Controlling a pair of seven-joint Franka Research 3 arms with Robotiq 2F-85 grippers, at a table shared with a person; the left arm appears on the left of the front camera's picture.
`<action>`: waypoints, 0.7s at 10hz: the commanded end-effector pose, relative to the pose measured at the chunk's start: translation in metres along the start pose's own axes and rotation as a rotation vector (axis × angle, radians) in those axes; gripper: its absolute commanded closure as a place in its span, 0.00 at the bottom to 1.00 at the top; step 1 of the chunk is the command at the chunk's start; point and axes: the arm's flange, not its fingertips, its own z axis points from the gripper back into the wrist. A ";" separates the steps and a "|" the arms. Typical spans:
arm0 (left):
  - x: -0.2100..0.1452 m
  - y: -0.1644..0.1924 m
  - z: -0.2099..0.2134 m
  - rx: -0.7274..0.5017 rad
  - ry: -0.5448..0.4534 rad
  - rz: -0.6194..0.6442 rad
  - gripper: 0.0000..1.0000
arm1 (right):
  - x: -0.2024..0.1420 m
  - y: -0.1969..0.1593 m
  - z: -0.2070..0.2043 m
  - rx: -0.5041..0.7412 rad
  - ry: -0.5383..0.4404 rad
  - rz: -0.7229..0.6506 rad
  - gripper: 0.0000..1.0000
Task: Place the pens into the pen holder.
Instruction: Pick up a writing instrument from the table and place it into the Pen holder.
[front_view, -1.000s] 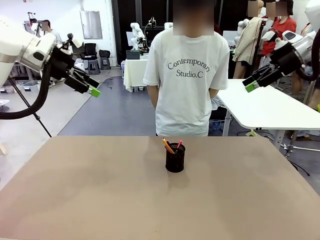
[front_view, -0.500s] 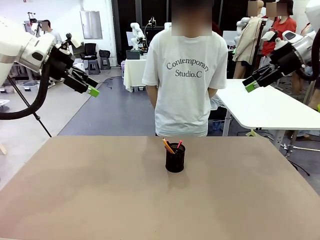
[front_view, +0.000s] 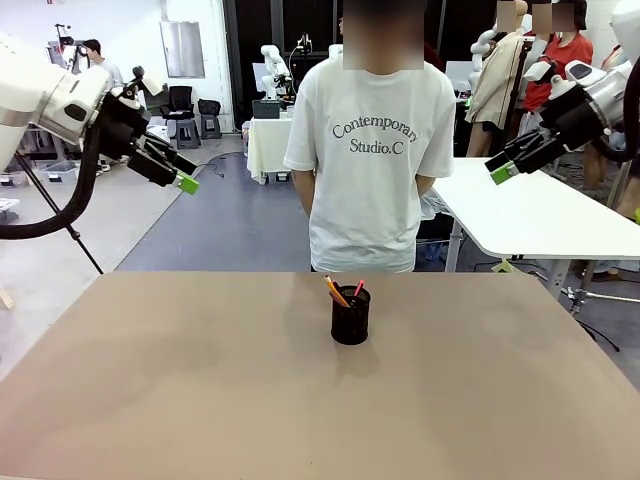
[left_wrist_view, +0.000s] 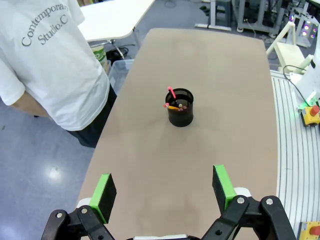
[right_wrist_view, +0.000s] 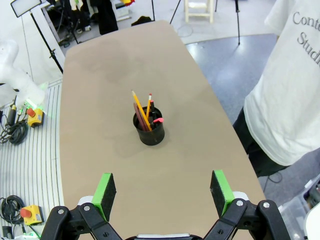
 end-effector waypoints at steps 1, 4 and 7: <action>0.000 0.000 0.001 0.000 0.000 0.001 0.00 | 0.002 0.000 0.001 -0.006 -0.001 0.002 0.00; 0.000 0.000 0.001 0.000 0.000 0.001 0.00 | 0.002 0.000 0.001 -0.006 -0.001 0.002 0.00; 0.000 0.000 0.001 0.000 0.000 0.001 0.00 | 0.002 0.000 0.001 -0.006 -0.001 0.002 0.00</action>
